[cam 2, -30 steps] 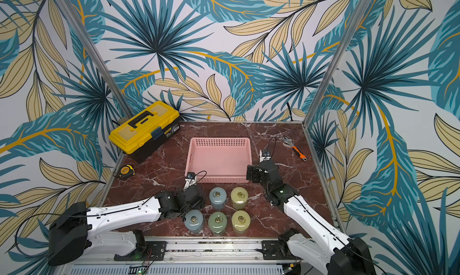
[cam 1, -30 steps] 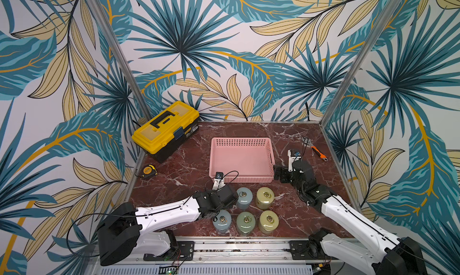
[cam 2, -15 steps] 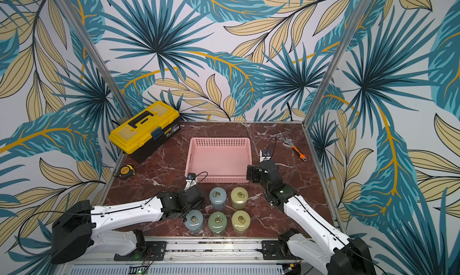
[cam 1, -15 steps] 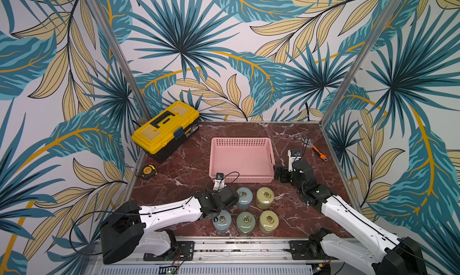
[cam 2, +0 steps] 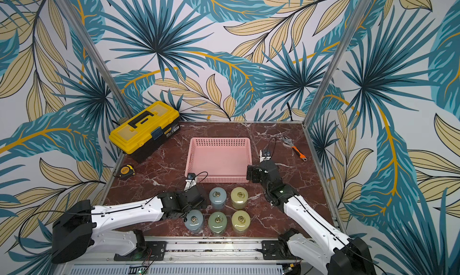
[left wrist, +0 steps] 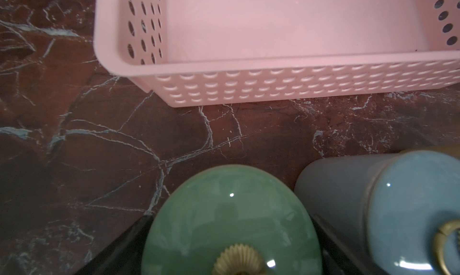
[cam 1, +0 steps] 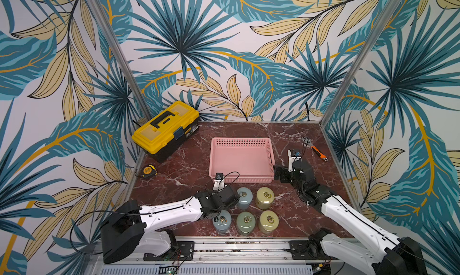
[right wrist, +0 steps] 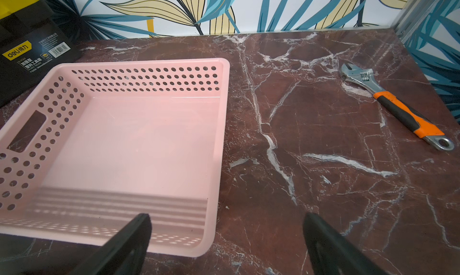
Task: Take the tea canister out of the basket
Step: Place the tea canister at the center of the board, then reset both arms
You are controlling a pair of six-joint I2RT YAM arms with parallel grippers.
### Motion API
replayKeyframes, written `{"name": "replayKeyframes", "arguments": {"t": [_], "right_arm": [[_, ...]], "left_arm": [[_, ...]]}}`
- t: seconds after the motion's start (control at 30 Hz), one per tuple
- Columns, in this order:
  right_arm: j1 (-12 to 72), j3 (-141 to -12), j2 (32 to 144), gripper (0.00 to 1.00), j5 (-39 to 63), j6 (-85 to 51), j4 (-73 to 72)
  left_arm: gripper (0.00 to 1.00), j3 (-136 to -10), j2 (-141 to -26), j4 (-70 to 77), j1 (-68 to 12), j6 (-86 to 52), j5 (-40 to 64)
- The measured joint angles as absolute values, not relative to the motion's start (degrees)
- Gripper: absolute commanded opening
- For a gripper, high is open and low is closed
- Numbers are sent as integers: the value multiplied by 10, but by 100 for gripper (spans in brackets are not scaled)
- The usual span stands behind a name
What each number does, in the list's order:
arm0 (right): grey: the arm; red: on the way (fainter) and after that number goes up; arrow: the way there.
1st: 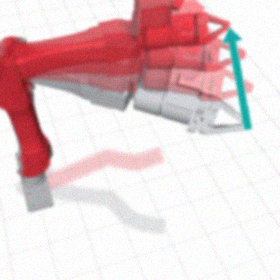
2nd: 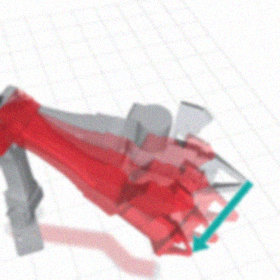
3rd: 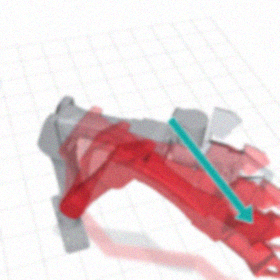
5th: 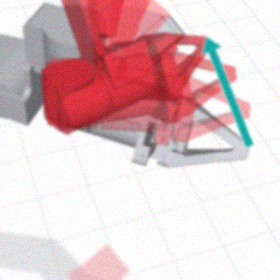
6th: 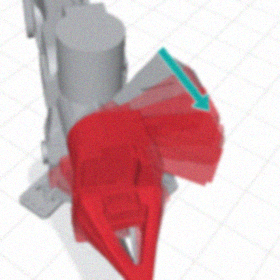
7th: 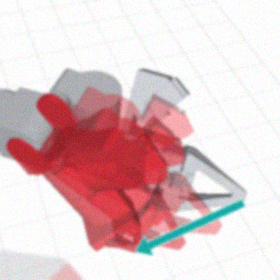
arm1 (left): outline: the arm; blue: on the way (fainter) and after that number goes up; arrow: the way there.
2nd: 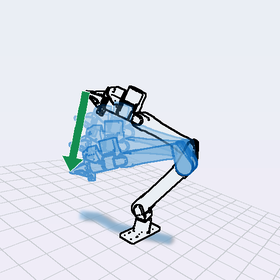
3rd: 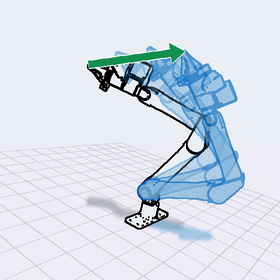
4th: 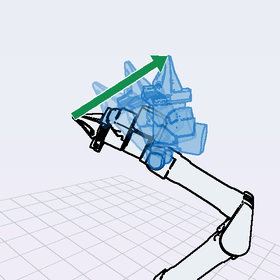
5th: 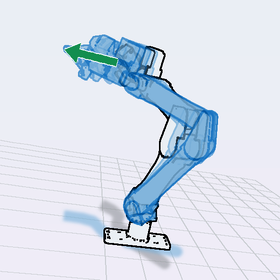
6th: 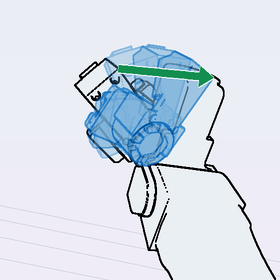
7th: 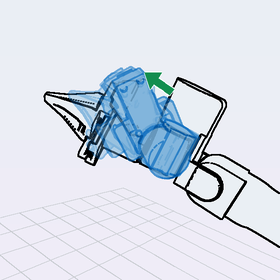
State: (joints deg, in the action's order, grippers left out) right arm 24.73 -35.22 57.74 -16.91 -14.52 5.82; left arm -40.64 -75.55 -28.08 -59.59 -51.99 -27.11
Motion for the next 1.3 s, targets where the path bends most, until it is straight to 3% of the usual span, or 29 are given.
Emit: {"name": "replayKeyframes", "arguments": {"t": [0.47,0.8,1.3], "right_arm": [[247,-335,550,99,-166,-145,41],[247,-329,525,99,-166,-142,33],[247,-333,431,99,-178,-124,98]], "left_arm": [[100,-456,-708,-325,-599,-503,-296],[100,-462,-612,-332,-599,-437,-392],[100,-284,-375,-53,-572,-132,-514]]}}
